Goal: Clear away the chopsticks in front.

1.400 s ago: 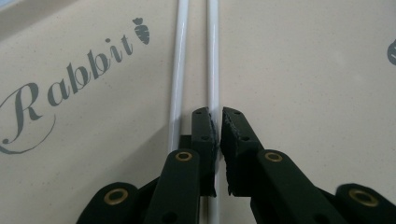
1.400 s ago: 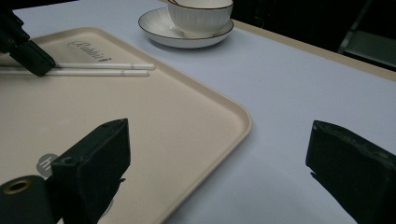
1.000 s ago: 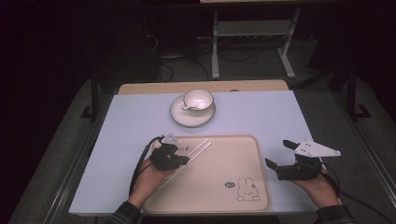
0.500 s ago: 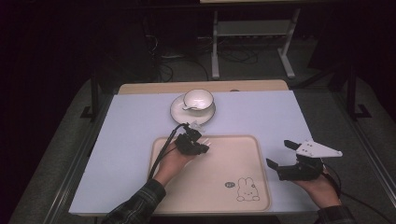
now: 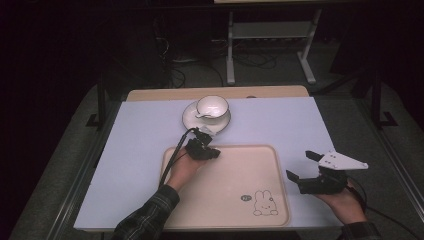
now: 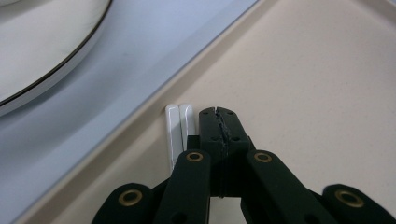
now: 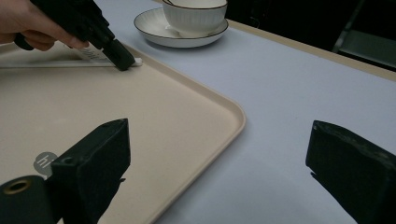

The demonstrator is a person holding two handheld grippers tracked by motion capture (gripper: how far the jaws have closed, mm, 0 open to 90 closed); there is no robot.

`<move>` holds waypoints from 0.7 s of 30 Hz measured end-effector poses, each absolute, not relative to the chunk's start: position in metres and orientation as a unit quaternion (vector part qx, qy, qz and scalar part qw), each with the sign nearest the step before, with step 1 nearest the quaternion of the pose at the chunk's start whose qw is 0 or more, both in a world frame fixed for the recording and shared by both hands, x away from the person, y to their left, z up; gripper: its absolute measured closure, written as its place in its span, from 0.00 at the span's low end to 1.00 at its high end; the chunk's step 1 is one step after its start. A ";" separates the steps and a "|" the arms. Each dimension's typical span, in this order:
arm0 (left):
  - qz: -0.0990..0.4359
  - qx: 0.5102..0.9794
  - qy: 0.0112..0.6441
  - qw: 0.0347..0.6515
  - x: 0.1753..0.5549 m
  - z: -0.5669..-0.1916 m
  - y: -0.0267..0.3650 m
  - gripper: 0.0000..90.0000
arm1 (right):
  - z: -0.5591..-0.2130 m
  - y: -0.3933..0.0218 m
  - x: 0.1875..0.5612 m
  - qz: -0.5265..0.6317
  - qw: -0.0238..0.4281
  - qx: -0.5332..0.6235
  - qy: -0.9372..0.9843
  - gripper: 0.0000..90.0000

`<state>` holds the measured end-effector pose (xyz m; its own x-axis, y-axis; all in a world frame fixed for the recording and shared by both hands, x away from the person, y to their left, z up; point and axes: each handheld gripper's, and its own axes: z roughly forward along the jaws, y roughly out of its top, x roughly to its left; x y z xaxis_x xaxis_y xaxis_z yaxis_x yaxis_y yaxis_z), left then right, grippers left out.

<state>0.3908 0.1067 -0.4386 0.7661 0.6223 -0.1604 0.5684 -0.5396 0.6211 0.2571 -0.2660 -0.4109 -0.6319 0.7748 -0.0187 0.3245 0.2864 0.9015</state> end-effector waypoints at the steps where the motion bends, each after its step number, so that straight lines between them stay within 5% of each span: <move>1: 0.040 0.875 0.342 0.340 0.390 -0.439 0.110 1.00 | -0.411 -0.266 0.257 0.478 0.236 0.359 0.766 0.07; 21: 0.040 0.871 0.366 0.326 0.356 -0.436 0.171 0.99 | -0.410 -0.266 0.256 0.477 0.239 0.358 0.766 0.07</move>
<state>0.3559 0.1714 -0.4356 0.7292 0.6631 -0.1690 0.6113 -0.5203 0.5963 0.2562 -0.2665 -0.4103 -0.6284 0.7775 -0.0243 0.3204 0.2871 0.9027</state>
